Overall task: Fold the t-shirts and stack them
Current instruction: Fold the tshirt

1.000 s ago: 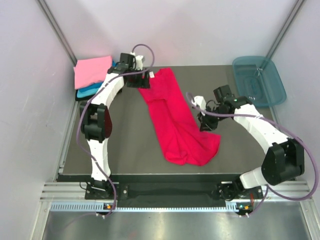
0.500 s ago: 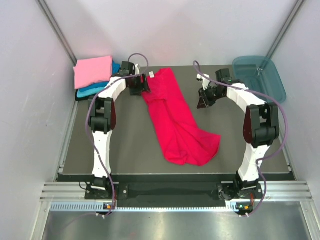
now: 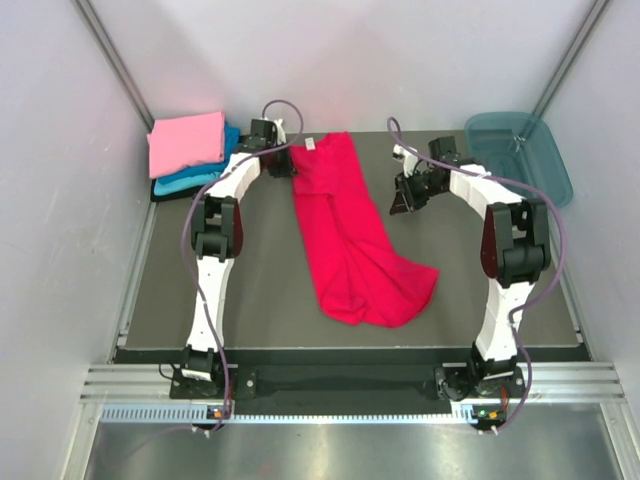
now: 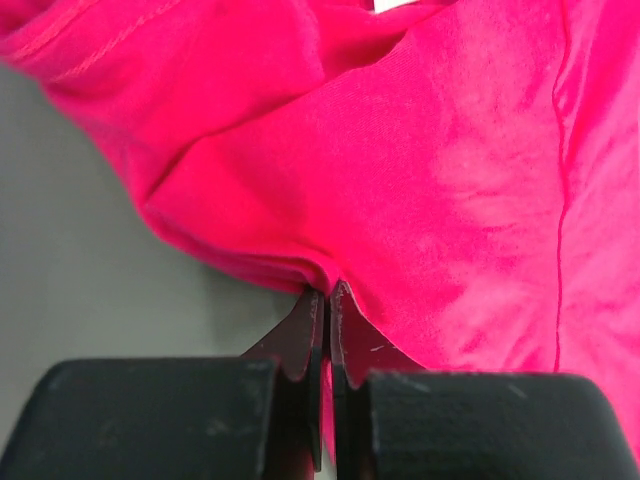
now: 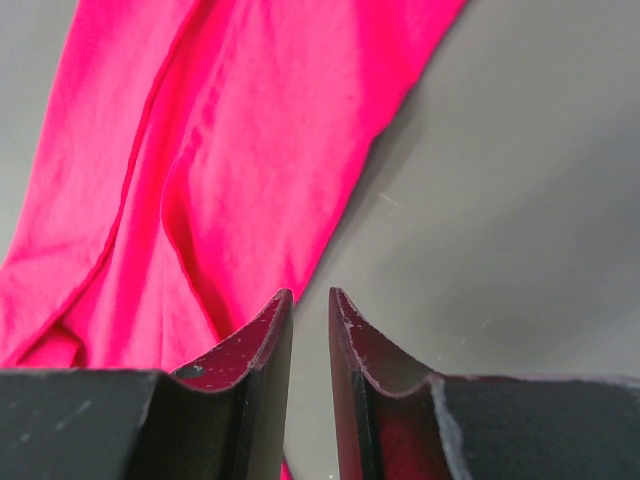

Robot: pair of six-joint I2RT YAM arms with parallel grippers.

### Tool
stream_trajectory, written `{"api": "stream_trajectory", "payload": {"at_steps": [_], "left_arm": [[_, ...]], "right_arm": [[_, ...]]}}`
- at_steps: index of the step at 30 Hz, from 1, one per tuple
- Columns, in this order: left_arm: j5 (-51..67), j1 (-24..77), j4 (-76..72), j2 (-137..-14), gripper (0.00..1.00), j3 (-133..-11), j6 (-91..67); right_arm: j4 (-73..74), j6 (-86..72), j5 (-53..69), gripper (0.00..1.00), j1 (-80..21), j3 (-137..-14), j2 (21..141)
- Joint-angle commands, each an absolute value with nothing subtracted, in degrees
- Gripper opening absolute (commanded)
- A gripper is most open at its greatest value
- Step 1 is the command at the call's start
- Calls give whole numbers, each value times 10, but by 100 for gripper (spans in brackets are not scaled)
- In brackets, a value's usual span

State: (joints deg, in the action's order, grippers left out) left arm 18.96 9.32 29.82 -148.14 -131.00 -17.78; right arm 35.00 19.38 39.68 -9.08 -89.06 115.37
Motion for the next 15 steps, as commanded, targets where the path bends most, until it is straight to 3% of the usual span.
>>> {"api": "stream_trajectory", "payload": {"at_steps": [1, 10, 13, 14, 15], "left_arm": [[147, 109, 241, -1530, 0, -1367, -148], [77, 113, 197, -1574, 0, -1428, -91], [59, 114, 181, -1573, 10, -1449, -75], [55, 114, 180, -1570, 21, -1456, -72], [48, 116, 180, -1551, 26, -1460, -68]], "right_arm": [[333, 184, 412, 22, -83, -918, 1166], [317, 171, 412, 22, -83, -911, 1172], [319, 174, 413, 22, -83, -911, 1172], [321, 176, 413, 22, -83, -911, 1172], [323, 183, 413, 22, -83, -911, 1169]]}}
